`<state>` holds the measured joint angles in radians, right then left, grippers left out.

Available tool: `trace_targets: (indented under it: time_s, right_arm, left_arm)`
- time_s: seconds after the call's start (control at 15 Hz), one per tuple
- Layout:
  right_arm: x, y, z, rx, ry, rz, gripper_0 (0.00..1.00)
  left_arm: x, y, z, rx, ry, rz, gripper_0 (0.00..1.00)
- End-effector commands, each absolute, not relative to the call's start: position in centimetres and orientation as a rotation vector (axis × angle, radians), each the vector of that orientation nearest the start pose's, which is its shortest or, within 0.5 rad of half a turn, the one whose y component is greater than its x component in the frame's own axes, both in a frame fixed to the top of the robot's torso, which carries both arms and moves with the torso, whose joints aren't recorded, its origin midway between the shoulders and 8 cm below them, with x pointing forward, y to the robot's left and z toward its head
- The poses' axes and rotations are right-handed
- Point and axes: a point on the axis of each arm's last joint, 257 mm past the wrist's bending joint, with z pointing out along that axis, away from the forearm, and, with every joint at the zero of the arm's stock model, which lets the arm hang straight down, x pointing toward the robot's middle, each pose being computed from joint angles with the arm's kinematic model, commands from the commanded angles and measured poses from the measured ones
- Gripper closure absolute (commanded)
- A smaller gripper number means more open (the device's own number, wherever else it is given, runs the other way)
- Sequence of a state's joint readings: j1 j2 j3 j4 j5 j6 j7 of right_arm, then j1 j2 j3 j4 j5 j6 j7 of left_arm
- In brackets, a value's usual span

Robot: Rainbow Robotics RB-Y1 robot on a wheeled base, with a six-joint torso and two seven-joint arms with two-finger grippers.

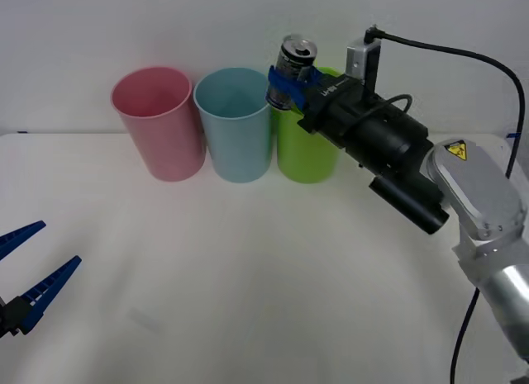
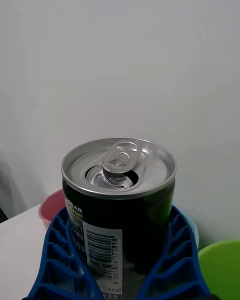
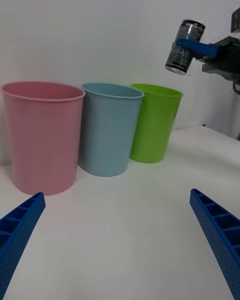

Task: Grasp the object on the table and drop it into the matching bin: aluminum can to the light blue bin, PET bottle to the pink bin.

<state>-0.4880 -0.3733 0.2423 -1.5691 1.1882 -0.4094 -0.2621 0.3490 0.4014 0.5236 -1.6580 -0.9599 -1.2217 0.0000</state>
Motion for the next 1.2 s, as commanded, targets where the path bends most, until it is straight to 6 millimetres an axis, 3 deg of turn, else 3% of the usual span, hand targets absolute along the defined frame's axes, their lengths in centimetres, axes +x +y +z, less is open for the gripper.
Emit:
trace_targets:
  time_s: [0.07, 0.4, 0.67, 0.93, 1.2]
  right_arm:
    - [58.8, -0.6, -0.4, -0.510, 1.244, 0.704, 1.00]
    - [63.2, 3.0, -0.2, -0.443, 1.292, 0.663, 1.00]
    - [65.5, 5.2, -0.6, -0.399, 1.336, 0.626, 1.00]
    - [66.3, 7.5, -1.2, -0.408, 1.370, 0.617, 1.00]
    - [66.2, 7.7, -1.3, -0.421, 1.368, 0.609, 1.00]
  left_arm:
    - [34.2, 33.0, -16.9, 0.465, 1.441, -0.567, 0.00]
    - [34.2, 33.0, -16.9, 0.465, 1.441, -0.567, 0.00]
    - [34.2, 33.0, -16.9, 0.465, 1.441, -0.567, 0.00]
    - [34.2, 33.0, -16.9, 0.465, 1.441, -0.567, 0.00]
    - [34.2, 33.0, -16.9, 0.465, 1.441, -0.567, 0.00]
